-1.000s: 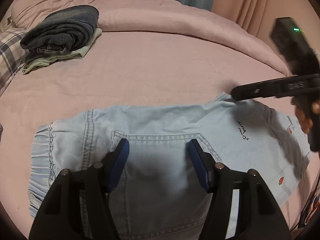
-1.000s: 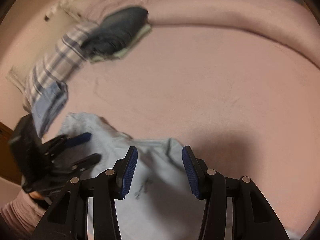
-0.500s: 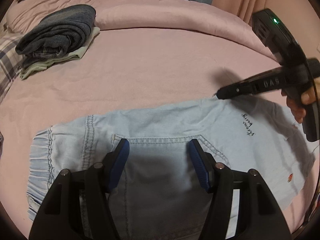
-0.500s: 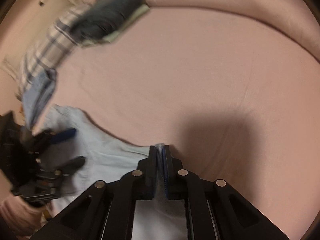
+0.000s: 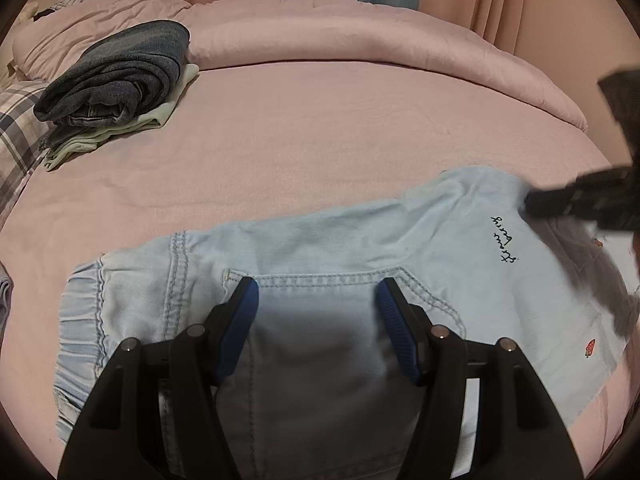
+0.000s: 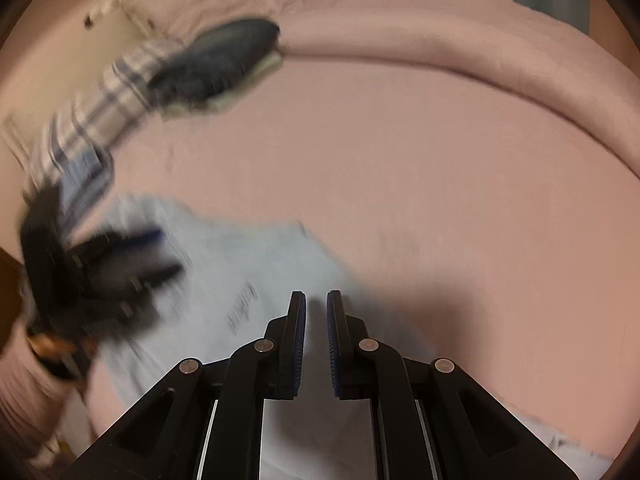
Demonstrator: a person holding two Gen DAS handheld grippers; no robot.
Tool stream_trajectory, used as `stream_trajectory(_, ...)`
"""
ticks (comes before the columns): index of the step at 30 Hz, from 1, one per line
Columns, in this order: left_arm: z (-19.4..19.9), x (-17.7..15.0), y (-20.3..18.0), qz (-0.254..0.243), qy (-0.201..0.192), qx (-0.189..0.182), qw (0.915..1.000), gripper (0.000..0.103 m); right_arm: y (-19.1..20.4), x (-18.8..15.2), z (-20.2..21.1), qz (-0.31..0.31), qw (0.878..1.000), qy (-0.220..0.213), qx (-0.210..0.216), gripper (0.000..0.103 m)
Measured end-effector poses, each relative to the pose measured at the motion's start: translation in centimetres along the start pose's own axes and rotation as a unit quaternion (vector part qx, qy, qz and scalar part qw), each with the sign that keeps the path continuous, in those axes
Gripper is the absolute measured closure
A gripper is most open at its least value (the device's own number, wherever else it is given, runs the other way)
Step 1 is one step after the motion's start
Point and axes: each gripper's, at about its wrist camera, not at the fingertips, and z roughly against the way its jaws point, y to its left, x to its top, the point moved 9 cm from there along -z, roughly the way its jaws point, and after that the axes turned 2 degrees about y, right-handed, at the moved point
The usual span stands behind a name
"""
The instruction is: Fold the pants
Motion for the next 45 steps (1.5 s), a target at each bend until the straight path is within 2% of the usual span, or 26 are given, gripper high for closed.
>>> stream_trajectory(2, 0.0, 0.0, -0.1, -0.001, 0.0, 0.003, 1.0, 0.04, -1.3, -0.7, -2.0, -0.02, 0.999, 0.019, -0.018, 0.094)
stream_trajectory(4, 0.0, -0.1, -0.1, -0.004, 0.001, 0.007, 1.0, 0.04, -2.1, 0.4, -2.2, -0.043, 0.999, -0.011, -0.023, 0.094)
stream_trajectory(6, -0.1, -0.1, -0.1, -0.004, 0.005, 0.012, 0.9999, 0.04, -4.3, 1.6, -2.4, -0.109, 0.992, -0.028, -0.048, 0.094)
stream_trajectory(8, -0.1, -0.1, -0.1, -0.003, 0.008, 0.015, 0.9999, 0.04, -5.3, 1.9, -2.6, -0.163, 0.986, -0.03, -0.028, 0.094)
stream_trajectory(13, -0.2, -0.1, -0.2, 0.001, 0.018, 0.024, 0.9995, 0.04, -4.5, 0.8, 1.3, -0.128, 0.987, -0.068, -0.063, 0.093)
stream_trajectory(15, -0.2, -0.1, -0.2, 0.006, 0.024, 0.03, 0.9993, 0.04, -4.7, -0.8, 3.4, -0.118, 0.987, -0.078, -0.08, 0.082)
stream_trajectory(16, -0.2, 0.0, -0.2, 0.009, 0.028, 0.035, 0.9989, 0.04, -4.8, -1.6, 4.1, -0.118, 0.986, -0.082, -0.085, 0.072)
stream_trajectory(17, -0.1, 0.0, -0.2, 0.011, 0.031, 0.041, 0.9986, 0.04, -4.9, -2.6, 4.9, -0.118, 0.985, -0.084, -0.089, 0.067)
stream_trajectory(22, 0.3, -0.2, -0.5, 0.011, 0.046, 0.083, 0.9954, 0.036, -5.5, -7.1, 6.1, -0.122, 0.981, -0.074, -0.133, 0.067)
stream_trajectory(28, 2.1, -0.7, -1.2, 0.005, 0.053, 0.12, 0.9914, 0.036, -7.8, -11.7, 5.3, -0.168, 0.977, -0.039, -0.127, 0.066)
stream_trajectory(30, 3.0, -0.9, -2.2, 0.0, 0.046, 0.107, 0.9932, 0.036, -7.8, -12.1, 5.7, -0.167, 0.977, -0.046, -0.125, 0.066)
stream_trajectory(33, 4.0, -2.1, -5.7, -0.018, 0.037, 0.051, 0.9979, 0.027, -7.9, -12.5, 6.4, -0.181, 0.974, -0.058, -0.126, 0.066)
stream_trajectory(36, 3.9, -3.3, -9.1, -0.049, 0.035, 0.029, 0.9978, 0.027, -8.7, -13.7, 7.4, -0.206, 0.966, -0.077, -0.135, 0.066)
stream_trajectory(39, 2.6, -5.2, -11.5, -0.074, 0.061, 0.022, 0.9951, 0.028, -9.2, -14.7, 7.6, -0.215, 0.962, -0.079, -0.15, 0.066)
stream_trajectory(41, 2.1, -5.8, -11.8, -0.082, 0.06, 0.034, 0.9942, 0.025, -9.4, -15.3, 8.0, -0.209, 0.961, -0.088, -0.159, 0.066)
stream_trajectory(45, 2.0, -5.9, -11.1, -0.058, 0.068, 0.025, 0.9957, 0.018, -10.9, -17.1, 9.1, -0.218, 0.953, -0.108, -0.181, 0.066)
